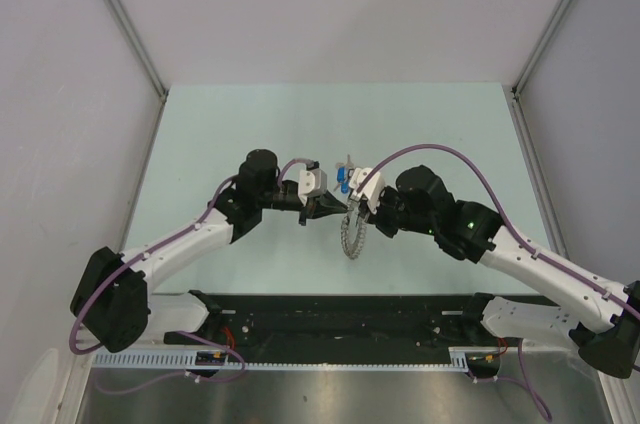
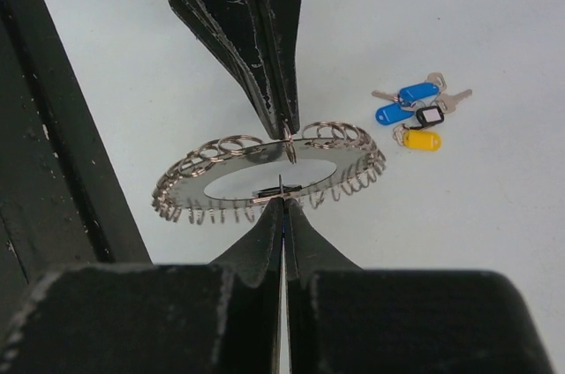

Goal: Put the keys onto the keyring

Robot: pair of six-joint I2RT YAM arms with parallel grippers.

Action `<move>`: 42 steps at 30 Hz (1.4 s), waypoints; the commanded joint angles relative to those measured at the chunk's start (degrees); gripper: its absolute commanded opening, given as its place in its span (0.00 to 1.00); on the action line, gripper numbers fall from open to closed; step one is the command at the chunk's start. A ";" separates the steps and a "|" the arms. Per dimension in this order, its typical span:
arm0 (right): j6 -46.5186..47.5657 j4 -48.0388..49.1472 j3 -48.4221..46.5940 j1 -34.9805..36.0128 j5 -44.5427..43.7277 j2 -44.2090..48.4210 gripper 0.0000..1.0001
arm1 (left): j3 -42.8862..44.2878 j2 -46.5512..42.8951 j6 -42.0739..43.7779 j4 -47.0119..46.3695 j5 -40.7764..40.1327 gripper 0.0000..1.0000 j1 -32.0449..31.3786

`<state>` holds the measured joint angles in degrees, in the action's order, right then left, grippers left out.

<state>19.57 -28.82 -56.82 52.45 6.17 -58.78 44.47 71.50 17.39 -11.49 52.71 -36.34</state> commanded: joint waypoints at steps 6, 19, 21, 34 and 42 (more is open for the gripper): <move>-0.68 2.71 -0.22 0.55 -3.10 1.39 0.00 | 0.88 -1.63 0.28 -2.23 0.73 0.00 0.30; 0.03 3.51 -0.22 0.55 -2.39 0.60 0.00 | 1.15 -1.19 1.25 -1.17 1.52 0.00 0.30; 0.03 3.16 -0.14 0.47 -2.66 0.43 0.00 | 1.06 -0.84 1.42 -1.34 1.96 0.00 0.39; -2.52 0.25 2.85 0.64 -4.59 1.74 0.00 | 0.18 5.75 3.00 -2.05 5.74 0.00 0.39; -3.84 1.39 5.49 0.73 -5.21 1.30 0.00 | 0.53 8.30 3.53 -1.79 6.97 0.01 0.21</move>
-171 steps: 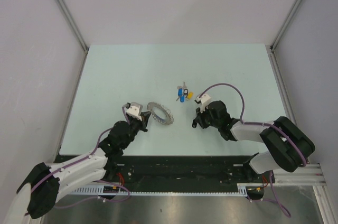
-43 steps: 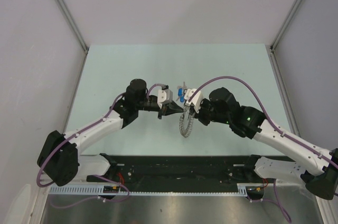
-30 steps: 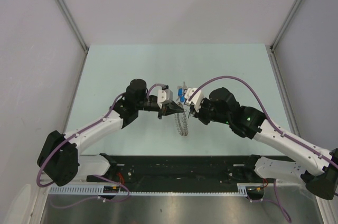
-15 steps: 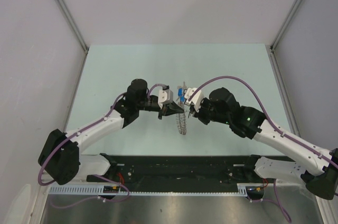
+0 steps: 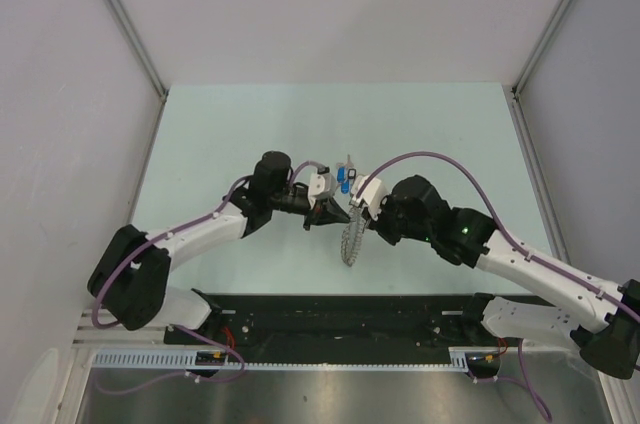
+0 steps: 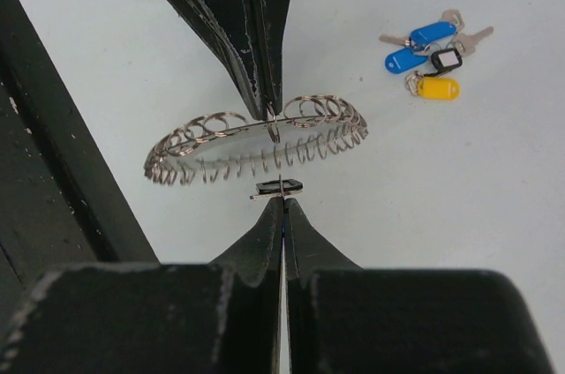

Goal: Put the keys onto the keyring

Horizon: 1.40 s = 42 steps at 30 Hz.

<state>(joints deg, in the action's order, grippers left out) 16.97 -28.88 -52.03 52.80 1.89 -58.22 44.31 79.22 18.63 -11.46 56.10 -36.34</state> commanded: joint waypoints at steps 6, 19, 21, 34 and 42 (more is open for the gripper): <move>-1.59 3.83 1.84 0.47 -0.75 0.03 0.00 | 0.95 1.73 2.72 -1.37 3.85 0.00 0.30; -2.21 6.82 3.43 0.38 0.31 -1.02 0.00 | 1.83 4.27 2.64 -1.02 5.08 0.01 -0.14; -2.29 6.82 3.51 0.38 0.57 -1.20 0.00 | 1.92 4.27 2.55 -1.02 4.99 0.00 -0.14; -2.38 6.21 3.60 0.38 1.89 -1.55 0.00 | 2.44 4.72 2.55 -1.02 5.16 0.00 -0.31; -2.56 6.30 3.60 0.38 1.01 -1.99 0.00 | 2.53 4.54 2.63 -0.93 5.60 0.00 -0.40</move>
<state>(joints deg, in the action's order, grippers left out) 15.05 -24.51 -48.53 52.84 3.11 -59.81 44.71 83.61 19.55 -11.88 59.35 -36.60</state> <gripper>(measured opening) 0.007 0.007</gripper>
